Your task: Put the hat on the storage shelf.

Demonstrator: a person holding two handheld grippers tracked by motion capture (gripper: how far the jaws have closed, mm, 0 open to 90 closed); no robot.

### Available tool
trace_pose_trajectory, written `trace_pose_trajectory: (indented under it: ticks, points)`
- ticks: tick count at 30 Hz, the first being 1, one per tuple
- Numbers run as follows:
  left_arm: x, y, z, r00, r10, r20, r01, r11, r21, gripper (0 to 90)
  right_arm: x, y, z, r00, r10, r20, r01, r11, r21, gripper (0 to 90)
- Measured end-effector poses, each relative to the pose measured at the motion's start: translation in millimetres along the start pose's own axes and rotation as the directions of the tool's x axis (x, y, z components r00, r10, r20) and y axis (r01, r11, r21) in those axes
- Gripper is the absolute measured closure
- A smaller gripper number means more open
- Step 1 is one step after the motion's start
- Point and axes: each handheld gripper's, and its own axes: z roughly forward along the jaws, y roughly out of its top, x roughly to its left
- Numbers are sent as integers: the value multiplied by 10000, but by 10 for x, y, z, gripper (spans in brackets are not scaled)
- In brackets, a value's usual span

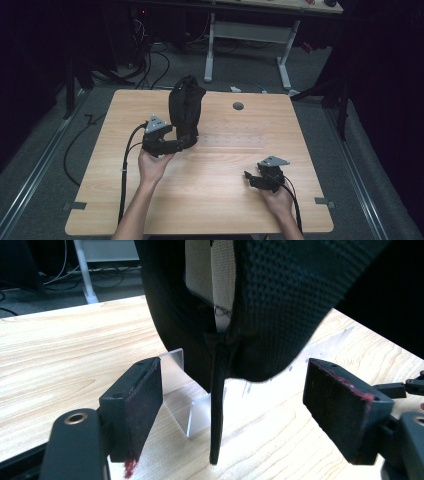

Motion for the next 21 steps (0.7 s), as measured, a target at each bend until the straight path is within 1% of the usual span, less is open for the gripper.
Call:
trace_pose_trajectory:
  ticks: [5,8,10,15,18,21]
  points:
    - [6,7,-82,10000,47,85,-48,10000,42,244,1,1,0,10000,28,-3,-28,10000,4,348]
    - [3,14,-129,9999,120,67,-120,9999,11,243,2,1,-1,10000,36,-4,-36,10000,7,348]
    - [1,20,-156,9999,107,82,-107,9999,-48,241,1,1,-1,10000,22,-5,-22,10000,4,349]
    - [8,24,-214,9999,79,93,-79,10000,-15,239,0,0,0,10000,11,1,-11,10000,0,348]
    - [11,31,-256,9999,-35,157,36,10000,-50,239,-2,1,0,10000,-6,-2,6,10000,-4,348]
    - [16,30,-291,9998,-64,203,65,10000,-51,239,-1,0,1,10000,-5,-2,5,10000,-4,348]
